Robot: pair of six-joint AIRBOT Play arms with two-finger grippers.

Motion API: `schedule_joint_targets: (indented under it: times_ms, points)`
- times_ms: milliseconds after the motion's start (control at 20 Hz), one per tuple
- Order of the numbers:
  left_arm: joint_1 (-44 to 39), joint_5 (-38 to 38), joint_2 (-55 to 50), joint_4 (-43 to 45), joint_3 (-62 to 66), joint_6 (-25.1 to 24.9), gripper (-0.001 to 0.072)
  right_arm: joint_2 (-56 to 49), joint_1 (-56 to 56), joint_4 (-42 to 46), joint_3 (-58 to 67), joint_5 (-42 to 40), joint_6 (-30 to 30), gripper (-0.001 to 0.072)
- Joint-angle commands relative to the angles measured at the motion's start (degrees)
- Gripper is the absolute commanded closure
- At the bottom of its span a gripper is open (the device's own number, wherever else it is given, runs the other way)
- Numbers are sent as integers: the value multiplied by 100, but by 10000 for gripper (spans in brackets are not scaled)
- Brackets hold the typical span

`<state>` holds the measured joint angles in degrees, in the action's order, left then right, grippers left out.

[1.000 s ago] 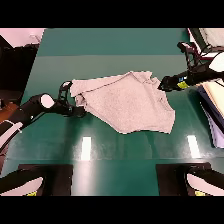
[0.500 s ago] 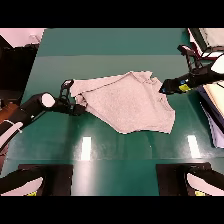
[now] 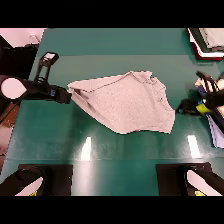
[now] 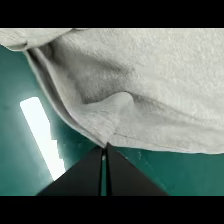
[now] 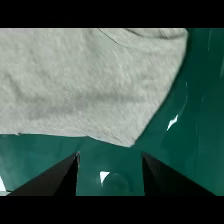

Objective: Fold the shirts.

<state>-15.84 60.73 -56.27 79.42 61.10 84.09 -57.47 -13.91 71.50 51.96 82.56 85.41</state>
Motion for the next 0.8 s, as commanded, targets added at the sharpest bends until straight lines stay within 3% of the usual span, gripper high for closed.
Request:
schedule_joint_targets:
  times_ms: [0, 300, 600, 650, 750]
  points:
    - [4, 251, 153, 225, 144, -2, 686, 577, -938, -284, -1248, -61, -4, 271]
    - [4, 236, 153, 114, 144, 7, 686, 509, -1342, -1207, -2391, -981, -555, 273]
    - [4, 433, 153, 116, 144, 4, 685, -424, -632, -1475, -2181, -1515, -713, 283]
    - [4, 461, 153, 116, 144, 4, 686, -509, -527, -1473, -2107, -1543, -713, 297]
    - [4, 542, 153, 116, 144, 4, 685, -616, -356, -1432, -1976, -1554, -710, 407]
